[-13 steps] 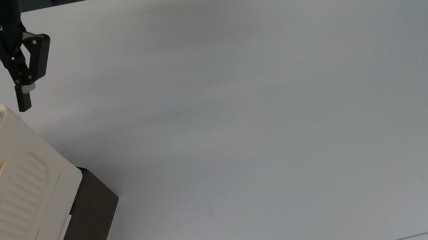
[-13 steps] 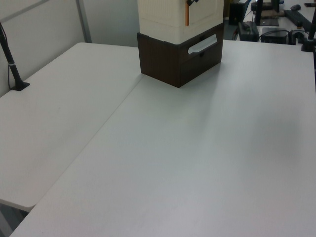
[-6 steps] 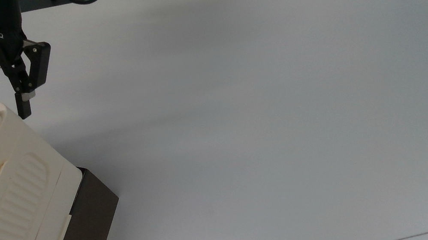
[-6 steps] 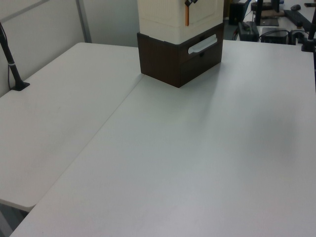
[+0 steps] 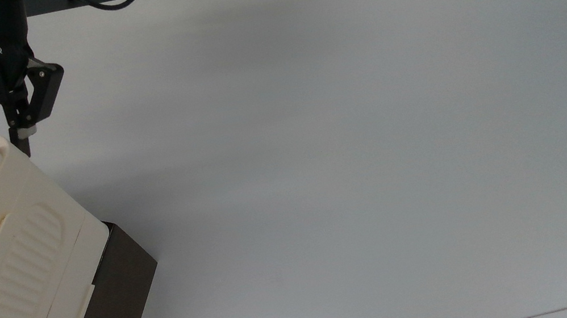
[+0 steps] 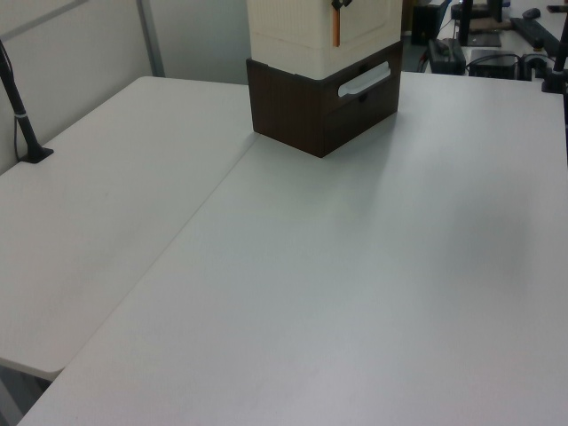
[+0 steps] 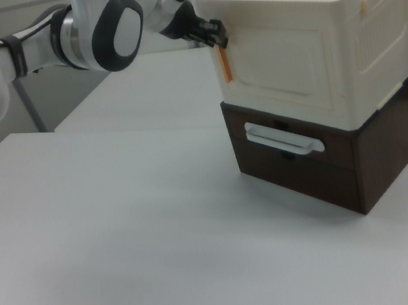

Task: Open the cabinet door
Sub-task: 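Close the gripper on the orange door handle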

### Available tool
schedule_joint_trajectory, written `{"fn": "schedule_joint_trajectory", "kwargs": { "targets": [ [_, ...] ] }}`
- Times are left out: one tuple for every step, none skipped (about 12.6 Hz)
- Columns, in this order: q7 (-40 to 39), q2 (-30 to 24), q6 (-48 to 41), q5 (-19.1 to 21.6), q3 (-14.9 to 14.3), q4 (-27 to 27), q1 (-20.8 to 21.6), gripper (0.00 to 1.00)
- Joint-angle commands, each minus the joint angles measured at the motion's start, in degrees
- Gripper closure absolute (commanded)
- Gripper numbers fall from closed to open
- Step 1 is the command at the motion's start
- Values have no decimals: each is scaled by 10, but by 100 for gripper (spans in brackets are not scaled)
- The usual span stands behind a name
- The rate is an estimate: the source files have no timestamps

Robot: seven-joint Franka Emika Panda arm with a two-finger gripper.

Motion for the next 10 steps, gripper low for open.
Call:
{"fn": "schedule_joint_trajectory", "kwargs": {
  "targets": [
    [27,10,16,-12,-5,9,3,88],
    [27,10,16,-13,-5,8,3,97],
    [26,10,16,-13,-5,8,3,100],
    [26,10,16,-13,-5,8,3,100],
    [25,10,16,-13,-5,8,2,100],
    [23,9,15,-14,-5,8,2,100],
    [22,4,12,-13,-5,5,2,100],
    [22,-2,6,-13,-5,1,1,100],
    [22,-6,-8,-13,-5,-5,-5,100],
    [22,-8,-52,-12,-5,-3,-8,100]
  ]
}}
